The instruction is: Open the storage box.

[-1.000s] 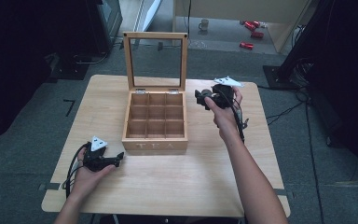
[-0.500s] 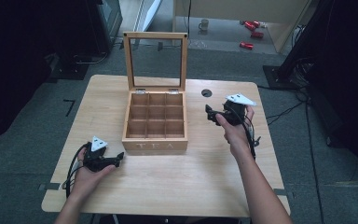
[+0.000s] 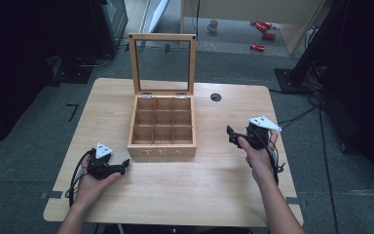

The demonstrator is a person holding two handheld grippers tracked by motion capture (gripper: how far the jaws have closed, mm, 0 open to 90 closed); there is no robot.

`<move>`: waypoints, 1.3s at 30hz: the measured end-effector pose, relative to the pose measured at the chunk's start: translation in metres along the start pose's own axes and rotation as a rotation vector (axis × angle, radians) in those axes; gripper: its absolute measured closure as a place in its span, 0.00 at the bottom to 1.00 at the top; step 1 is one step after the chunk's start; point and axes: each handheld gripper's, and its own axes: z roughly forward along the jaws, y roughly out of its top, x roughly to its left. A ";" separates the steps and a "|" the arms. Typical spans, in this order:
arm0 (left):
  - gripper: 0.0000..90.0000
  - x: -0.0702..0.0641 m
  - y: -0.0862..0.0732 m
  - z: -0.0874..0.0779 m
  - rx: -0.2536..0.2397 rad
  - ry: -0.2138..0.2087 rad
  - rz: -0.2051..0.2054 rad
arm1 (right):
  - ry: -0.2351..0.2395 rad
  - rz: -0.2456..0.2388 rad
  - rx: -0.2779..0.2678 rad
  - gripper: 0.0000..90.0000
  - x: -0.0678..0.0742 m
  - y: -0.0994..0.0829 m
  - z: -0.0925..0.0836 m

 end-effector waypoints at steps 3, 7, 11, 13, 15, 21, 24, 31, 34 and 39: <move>0.18 0.000 0.000 0.000 -0.001 0.002 0.001 | -0.009 0.019 0.011 0.10 -0.006 -0.012 -0.005; 0.18 -0.001 0.000 0.000 -0.002 0.003 0.000 | -0.025 0.029 0.032 0.10 -0.015 -0.029 -0.010; 0.18 -0.001 0.000 0.000 0.002 0.005 0.006 | -0.048 0.050 0.044 0.10 -0.026 -0.044 -0.017; 0.18 -0.001 0.000 0.000 0.002 0.005 0.007 | -0.055 0.059 0.052 0.11 -0.032 -0.052 -0.021; 0.18 -0.001 0.000 0.000 0.002 0.006 0.007 | -0.067 0.067 0.061 0.11 -0.036 -0.059 -0.025; 0.18 -0.001 0.000 0.000 0.003 0.008 0.010 | -0.084 0.072 0.124 0.11 -0.048 -0.085 -0.033; 0.18 -0.002 0.000 0.000 0.004 0.010 0.012 | -0.102 0.050 0.164 0.10 -0.049 -0.096 -0.036; 0.18 -0.002 0.000 0.000 0.006 0.013 0.015 | -0.149 -0.005 0.237 0.10 -0.046 -0.109 -0.032; 0.18 -0.002 0.000 0.000 0.007 0.015 0.017 | -0.150 0.000 0.241 0.09 -0.046 -0.109 -0.032; 0.18 -0.002 -0.001 0.000 0.007 0.013 0.016 | -0.149 0.002 0.242 0.09 -0.046 -0.109 -0.032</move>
